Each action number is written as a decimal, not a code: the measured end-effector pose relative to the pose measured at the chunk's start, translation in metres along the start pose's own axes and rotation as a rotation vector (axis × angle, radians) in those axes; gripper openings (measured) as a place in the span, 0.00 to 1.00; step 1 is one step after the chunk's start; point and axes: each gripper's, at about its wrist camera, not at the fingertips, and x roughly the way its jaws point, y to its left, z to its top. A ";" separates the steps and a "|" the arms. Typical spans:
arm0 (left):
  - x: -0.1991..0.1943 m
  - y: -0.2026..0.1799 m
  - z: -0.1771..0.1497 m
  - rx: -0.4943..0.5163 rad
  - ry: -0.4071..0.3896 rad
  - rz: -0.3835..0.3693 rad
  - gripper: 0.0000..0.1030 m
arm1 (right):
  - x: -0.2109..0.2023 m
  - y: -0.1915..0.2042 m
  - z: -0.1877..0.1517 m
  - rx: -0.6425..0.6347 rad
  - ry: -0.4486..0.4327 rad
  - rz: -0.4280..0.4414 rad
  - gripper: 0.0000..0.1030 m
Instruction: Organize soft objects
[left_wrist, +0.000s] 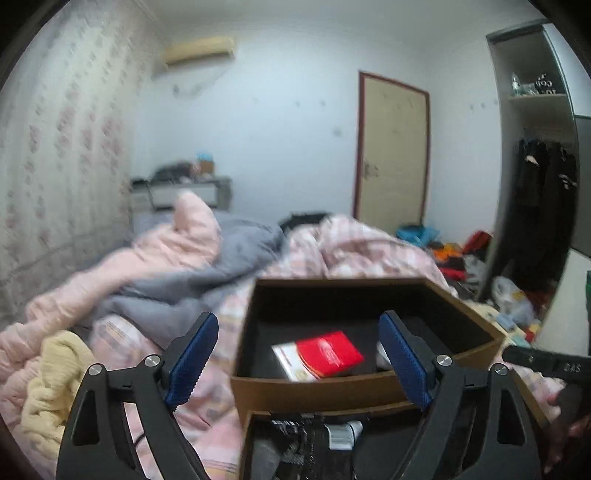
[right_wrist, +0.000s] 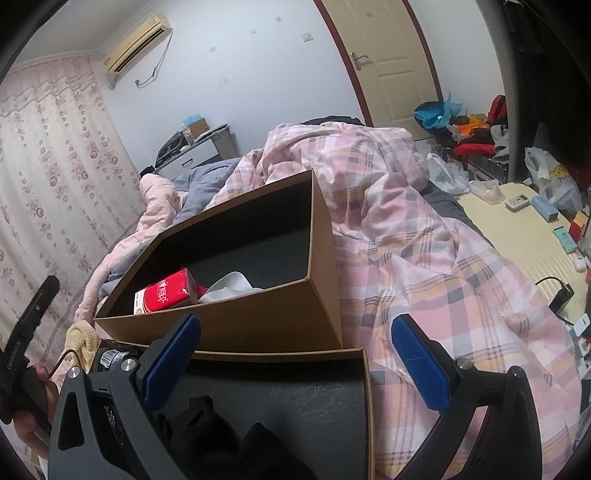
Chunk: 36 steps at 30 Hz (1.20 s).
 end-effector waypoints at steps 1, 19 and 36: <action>0.005 0.003 -0.001 -0.012 0.042 -0.037 0.84 | 0.000 0.000 0.000 -0.002 0.000 -0.005 1.00; 0.034 0.033 -0.018 -0.215 0.197 -0.144 0.84 | 0.000 -0.001 0.001 0.004 0.005 -0.012 1.00; 0.021 0.026 -0.016 -0.165 0.084 -0.082 0.84 | 0.002 0.006 -0.002 -0.040 0.011 -0.042 0.99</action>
